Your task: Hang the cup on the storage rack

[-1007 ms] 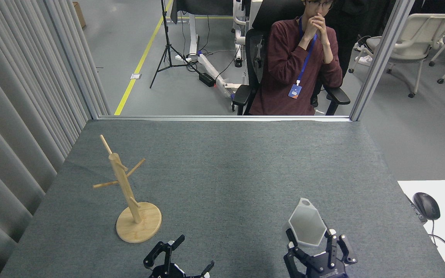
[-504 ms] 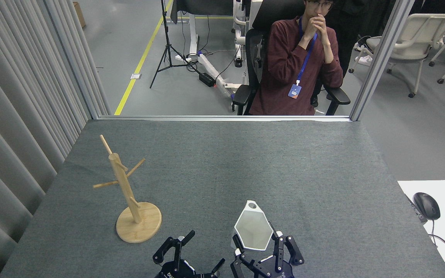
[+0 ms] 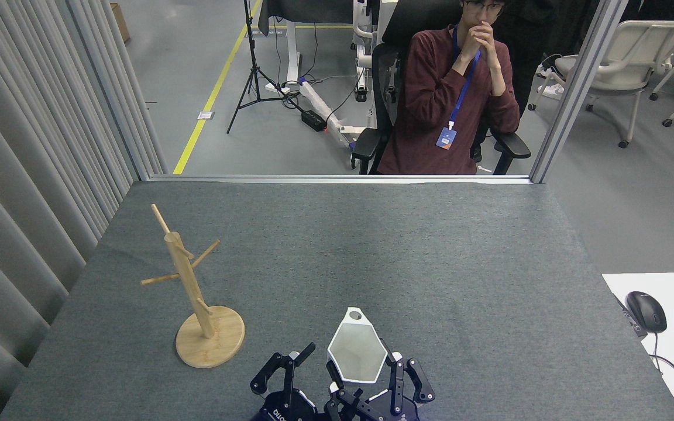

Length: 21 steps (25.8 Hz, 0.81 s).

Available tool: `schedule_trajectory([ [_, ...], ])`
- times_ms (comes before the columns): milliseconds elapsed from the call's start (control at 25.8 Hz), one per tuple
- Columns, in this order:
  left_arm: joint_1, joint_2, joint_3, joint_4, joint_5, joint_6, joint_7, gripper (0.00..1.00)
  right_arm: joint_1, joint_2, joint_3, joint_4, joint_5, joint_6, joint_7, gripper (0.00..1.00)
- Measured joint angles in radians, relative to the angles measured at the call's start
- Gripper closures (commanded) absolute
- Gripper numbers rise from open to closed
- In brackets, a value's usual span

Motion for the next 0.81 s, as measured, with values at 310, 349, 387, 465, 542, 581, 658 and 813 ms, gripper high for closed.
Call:
schedule_trajectory([
  [310, 0.0, 0.001, -0.014, 0.0, 0.0, 0.016, -0.01, 0.01, -0.001, 0.0, 0.057, -0.005, 0.023, 0.016, 0.011, 0.41],
  [349, 0.0, 0.001, -0.014, 0.0, 0.0, 0.018, -0.008, 0.01, 0.0, 0.0, 0.065, -0.007, 0.024, 0.021, 0.014, 0.41],
  [387, 0.0, 0.001, -0.014, 0.0, 0.0, 0.019, -0.004, 0.01, 0.0, -0.001, 0.074, -0.009, 0.025, 0.031, 0.014, 0.41],
  [465, 0.0, 0.001, -0.014, 0.0, 0.0, 0.02, 0.003, 0.01, 0.001, -0.002, 0.086, -0.012, 0.028, 0.05, 0.019, 0.41],
  [542, 0.0, 0.001, -0.014, 0.0, 0.0, 0.021, 0.007, 0.01, 0.002, -0.003, 0.096, -0.014, 0.032, 0.065, 0.019, 0.41],
  [581, 0.0, 0.001, -0.014, 0.001, 0.0, 0.024, 0.008, 0.01, 0.004, -0.004, 0.101, -0.016, 0.033, 0.068, 0.017, 0.41],
  [658, 0.0, 0.001, -0.014, 0.001, 0.0, 0.026, 0.008, 0.01, 0.007, -0.007, 0.108, -0.019, 0.036, 0.069, 0.01, 0.41],
  [813, -0.001, 0.0, -0.013, 0.0, 0.0, 0.035, 0.007, 0.01, 0.013, -0.01, 0.133, -0.025, 0.047, 0.068, 0.006, 0.4],
])
